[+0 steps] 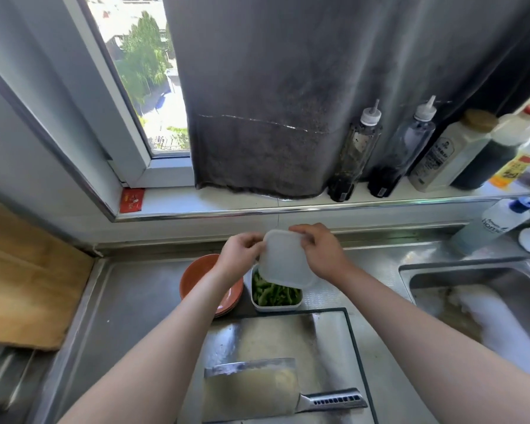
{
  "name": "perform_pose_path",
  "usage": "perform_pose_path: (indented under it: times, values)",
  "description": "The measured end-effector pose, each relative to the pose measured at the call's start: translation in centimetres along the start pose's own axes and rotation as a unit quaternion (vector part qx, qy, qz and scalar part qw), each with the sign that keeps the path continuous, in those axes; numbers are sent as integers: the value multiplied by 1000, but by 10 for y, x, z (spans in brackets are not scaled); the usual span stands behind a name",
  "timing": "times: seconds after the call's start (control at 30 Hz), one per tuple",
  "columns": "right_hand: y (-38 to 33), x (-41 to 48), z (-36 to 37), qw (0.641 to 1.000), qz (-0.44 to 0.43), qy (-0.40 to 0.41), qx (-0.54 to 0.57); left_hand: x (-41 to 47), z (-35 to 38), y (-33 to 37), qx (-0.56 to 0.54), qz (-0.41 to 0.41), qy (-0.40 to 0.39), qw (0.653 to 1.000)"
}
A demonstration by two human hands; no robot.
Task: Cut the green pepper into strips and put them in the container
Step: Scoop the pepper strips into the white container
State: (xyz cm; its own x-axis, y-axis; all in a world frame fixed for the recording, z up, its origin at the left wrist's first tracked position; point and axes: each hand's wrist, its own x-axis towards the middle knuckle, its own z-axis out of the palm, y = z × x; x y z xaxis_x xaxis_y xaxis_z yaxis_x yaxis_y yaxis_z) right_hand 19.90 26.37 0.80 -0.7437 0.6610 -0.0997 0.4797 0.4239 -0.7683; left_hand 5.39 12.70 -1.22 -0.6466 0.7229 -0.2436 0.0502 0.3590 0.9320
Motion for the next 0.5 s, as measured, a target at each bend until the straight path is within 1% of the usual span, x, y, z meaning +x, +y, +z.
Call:
perform_pose_path:
  times: [0.1,0.13,0.17,0.23,0.27,0.33,0.37,0.4,0.47,0.5]
  values:
    - [-8,-2,10,997,3,-60,-44,0,-5,-10,25,-21,24,999]
    - [-8,-3,13,992,-6,-91,-81,0,-6,-14,28,-34,29,999]
    - [-7,-4,15,983,-22,-123,-136,1,-7,-17,32,-46,30,998]
    - [-1,-3,19,951,-66,-169,-251,0,-7,-25,47,-68,22,996]
    - [2,-2,22,936,-86,-184,-288,0,-8,-29,53,-75,18,996]
    - [11,1,28,920,-102,-204,-319,-2,-8,-35,49,-86,5,995]
    - [15,3,31,918,-104,-211,-320,-4,-7,-39,61,-79,0,995]
    - [19,4,35,917,-103,-218,-317,-4,-7,-43,107,-55,5,993]
    - [25,6,42,919,-96,-232,-304,-2,-7,-52,233,23,33,972]
    - [28,6,45,920,-86,-241,-296,-1,-9,-57,274,58,42,959]
